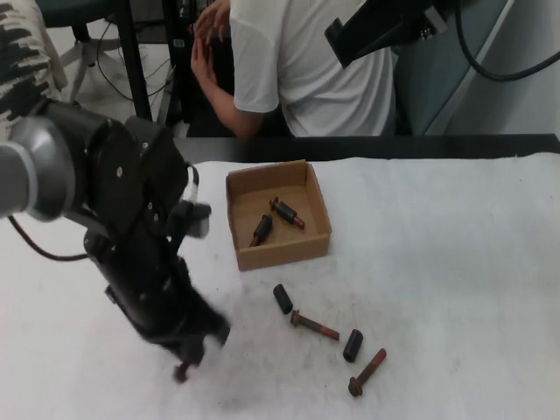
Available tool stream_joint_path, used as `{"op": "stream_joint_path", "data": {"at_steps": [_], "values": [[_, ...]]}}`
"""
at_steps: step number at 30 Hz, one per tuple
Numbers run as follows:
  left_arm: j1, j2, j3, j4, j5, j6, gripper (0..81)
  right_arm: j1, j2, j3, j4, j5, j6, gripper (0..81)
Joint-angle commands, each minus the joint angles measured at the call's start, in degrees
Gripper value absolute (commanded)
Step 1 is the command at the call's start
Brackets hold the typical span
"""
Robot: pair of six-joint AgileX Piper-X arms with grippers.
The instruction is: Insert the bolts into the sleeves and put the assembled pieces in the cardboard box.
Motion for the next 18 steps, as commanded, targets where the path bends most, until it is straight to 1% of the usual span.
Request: {"op": "stream_joint_path", "data": {"at_steps": [1,5,8,10,13,15,17,18], "values": [[0.3,-0.5,0.5,-8.4,4.2,-13.1,0.0,-0.2,-1.5,-0.1,-0.3,-0.3,-0.5,0.8],[0.2,-0.5,2.3,-18.0,3.6,-26.5,0.0,-0.2,-1.5,-0.1,-0.3,-0.3,-0.2,0.8],[0.2,-0.5,4.5,-22.7,-1.2,-35.6,0.0,-0.2,-1.5,-0.1,-0.3,-0.3,0.1,0.8],[0.2,-0.5,6.1,-25.4,-4.7,-45.8,0.0,-0.2,-1.5,-0.1,-0.3,-0.3,0.4,0.8],[0.2,-0.5,9.2,-28.4,-7.3,-64.4,0.0,-0.2,-1.5,-0.1,-0.2,-0.3,0.9,0.8],[0.1,-0.5,10.5,-28.5,-8.7,-75.2,0.0,-0.2,-1.5,-0.1,-0.2,-0.6,0.9,0.8],[0.1,-0.5,11.7,-28.5,-9.7,-82.3,0.0,0.1,-1.5,-0.1,-0.2,-0.8,1.4,0.8],[0.1,-0.5,12.0,-28.5,-10.2,-83.4,0.0,0.1,-1.5,-0.1,-0.2,-0.8,1.4,0.8]]}}
